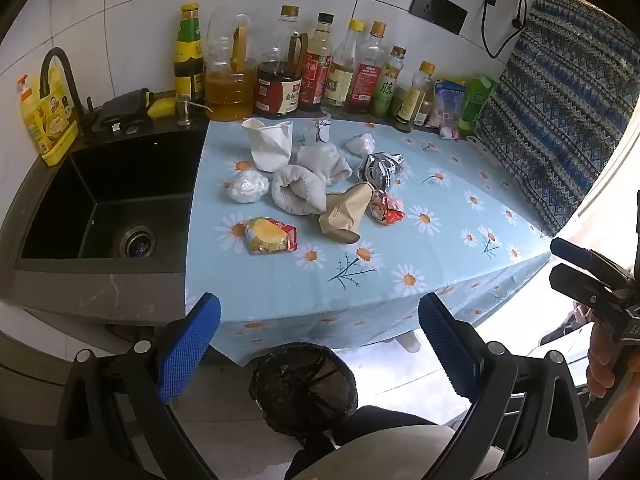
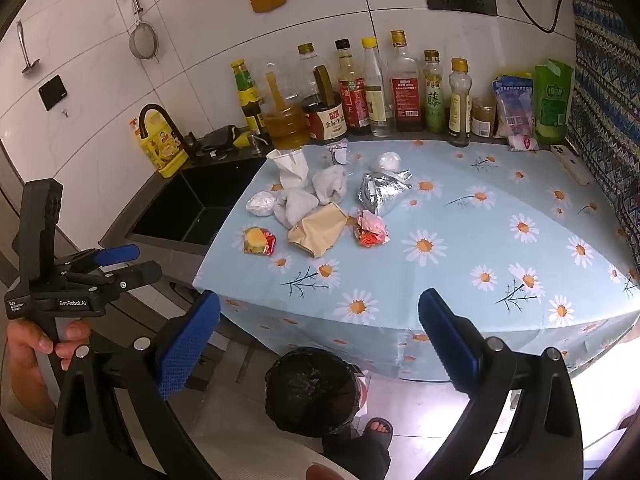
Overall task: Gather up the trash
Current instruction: 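Move both grippers toward the trash items on the daisy tablecloth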
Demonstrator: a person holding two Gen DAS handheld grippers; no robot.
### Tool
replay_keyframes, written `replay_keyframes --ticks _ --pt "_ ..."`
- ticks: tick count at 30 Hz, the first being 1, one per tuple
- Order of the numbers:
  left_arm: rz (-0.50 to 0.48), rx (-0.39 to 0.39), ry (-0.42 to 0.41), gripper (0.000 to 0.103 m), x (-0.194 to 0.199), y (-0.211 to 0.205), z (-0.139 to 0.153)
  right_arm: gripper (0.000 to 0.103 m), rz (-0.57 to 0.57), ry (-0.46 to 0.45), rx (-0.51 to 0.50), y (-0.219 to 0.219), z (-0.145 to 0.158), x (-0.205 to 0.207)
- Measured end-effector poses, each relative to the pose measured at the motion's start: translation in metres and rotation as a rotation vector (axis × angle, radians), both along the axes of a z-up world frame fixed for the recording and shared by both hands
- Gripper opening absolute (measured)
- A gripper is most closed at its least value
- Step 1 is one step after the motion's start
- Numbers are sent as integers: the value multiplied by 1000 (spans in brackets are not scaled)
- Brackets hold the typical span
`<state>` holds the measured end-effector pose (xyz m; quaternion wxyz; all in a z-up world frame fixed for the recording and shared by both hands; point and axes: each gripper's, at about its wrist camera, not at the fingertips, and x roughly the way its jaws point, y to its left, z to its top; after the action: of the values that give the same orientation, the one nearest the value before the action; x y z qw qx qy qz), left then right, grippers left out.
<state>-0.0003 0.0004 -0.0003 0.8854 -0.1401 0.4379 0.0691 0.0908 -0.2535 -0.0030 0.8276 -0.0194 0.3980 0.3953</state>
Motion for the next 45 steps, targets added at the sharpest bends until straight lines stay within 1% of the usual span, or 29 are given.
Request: replay_keyframes --ticks 11,12,15,17,22,23,29,37,41,45 --pt "0 16 6 96 -1 2 -8 98 -6 0 0 2 0 -3" --pt "-2 37 9 96 -7 -3 -2 98 -9 -3 -2 2 0 -3" --pt "-8 34 12 96 -8 -1 -4 98 -14 6 -7 4 -2 -5" --pt "-13 60 19 96 -7 0 2 98 -16 10 -13 4 -4 -6" --pt "-9 49 19 96 -7 5 0 98 -22 25 -14 7 -5 -5" --pt "-8 37 18 96 -7 6 0 98 -21 23 -17 8 -5 -5" --pt "-9 19 40 96 0 13 -6 98 -11 34 -23 13 -9 2" --pt "16 16 59 96 20 26 -18 98 17 58 -33 23 -19 28" --pt "40 10 85 96 35 37 -28 98 50 87 -39 35 -28 53" --pt "55 -11 132 96 57 46 -40 98 81 109 -61 51 -37 81"
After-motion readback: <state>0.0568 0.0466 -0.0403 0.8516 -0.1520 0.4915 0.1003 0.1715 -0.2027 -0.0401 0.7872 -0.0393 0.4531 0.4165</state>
